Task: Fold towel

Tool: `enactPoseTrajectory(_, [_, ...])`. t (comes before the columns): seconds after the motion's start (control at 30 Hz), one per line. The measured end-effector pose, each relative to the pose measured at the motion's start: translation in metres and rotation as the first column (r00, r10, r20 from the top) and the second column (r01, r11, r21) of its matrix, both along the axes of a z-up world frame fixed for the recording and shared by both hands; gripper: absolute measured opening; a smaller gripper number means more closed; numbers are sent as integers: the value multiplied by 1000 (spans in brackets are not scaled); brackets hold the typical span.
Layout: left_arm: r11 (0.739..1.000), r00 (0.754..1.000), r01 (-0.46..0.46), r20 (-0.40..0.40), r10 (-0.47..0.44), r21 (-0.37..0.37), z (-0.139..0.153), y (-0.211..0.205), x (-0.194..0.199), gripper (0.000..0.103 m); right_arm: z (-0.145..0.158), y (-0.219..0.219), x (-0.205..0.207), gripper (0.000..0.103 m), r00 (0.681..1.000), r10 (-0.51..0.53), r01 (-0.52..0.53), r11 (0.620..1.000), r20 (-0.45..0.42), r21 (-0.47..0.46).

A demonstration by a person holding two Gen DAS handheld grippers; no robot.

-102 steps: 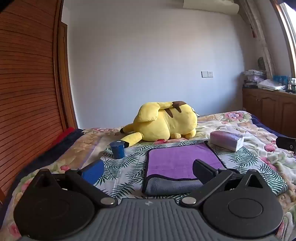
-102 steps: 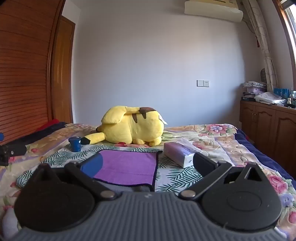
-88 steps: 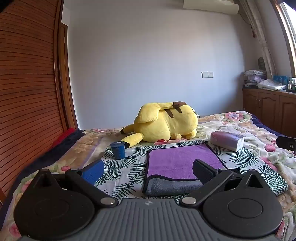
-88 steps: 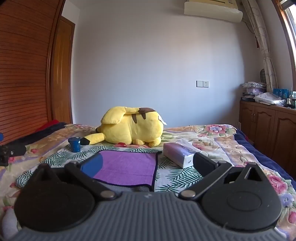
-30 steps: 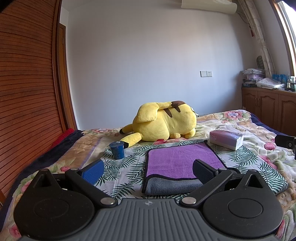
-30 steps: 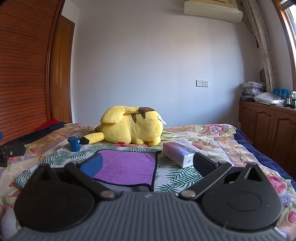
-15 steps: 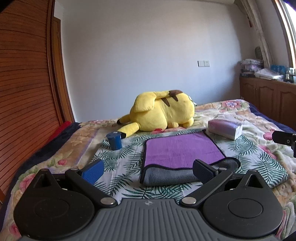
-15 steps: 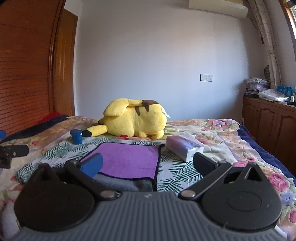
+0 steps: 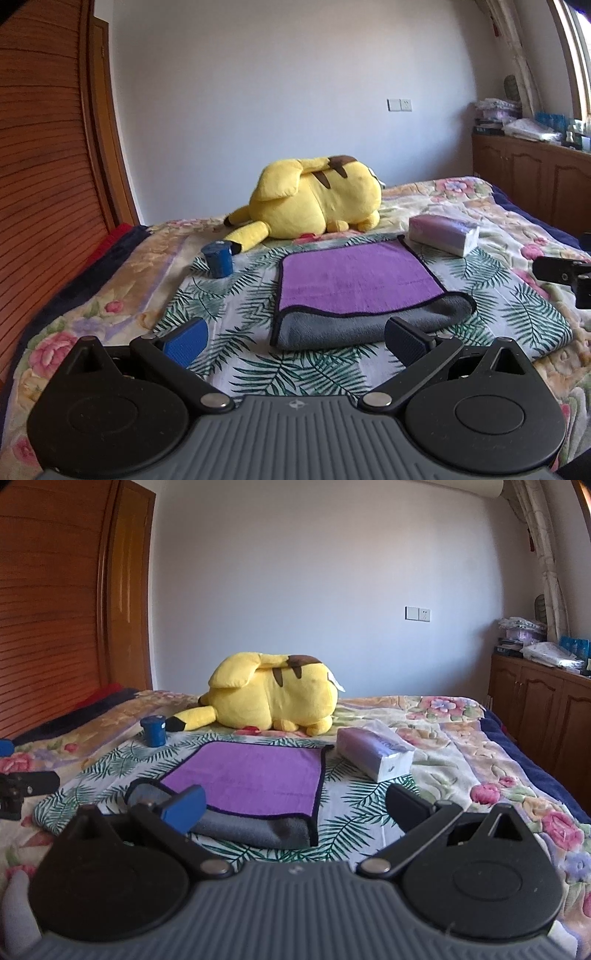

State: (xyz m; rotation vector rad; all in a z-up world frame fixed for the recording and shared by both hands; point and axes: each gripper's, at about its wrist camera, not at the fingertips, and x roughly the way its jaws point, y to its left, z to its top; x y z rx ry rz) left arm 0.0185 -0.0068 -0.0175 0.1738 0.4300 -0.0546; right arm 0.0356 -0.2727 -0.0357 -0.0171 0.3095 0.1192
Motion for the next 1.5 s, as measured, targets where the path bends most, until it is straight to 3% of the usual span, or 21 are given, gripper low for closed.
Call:
enactPoseTrajectory(0.23, [999,999,16,-46,-15,30,-8,-6,7,103,-3,3,10,103,1000,12,-12,1000,-28,-10])
enactPoseTrajectory(0.9, [997,988,75,-135,-73,15,-20,-10,38,98,-17,8,38,102,991,53,-56,998,-124,-16])
enactPoseTrajectory(1.07, [997,988,68,-140,-71,-27,-18,-3,52,95,-20,9,48,90,985,81,-83,996,-153,-9])
enactPoseTrajectory(1.27, [996,986,57,-152,-66,-65,-18,6,72,91,-25,11,59,89,978,99,-101,995,-185,-4])
enactPoseTrajectory(1.5, [997,981,56,-183,-65,-57,-26,12,98,88,-30,13,77,88,967,128,-130,992,-222,6])
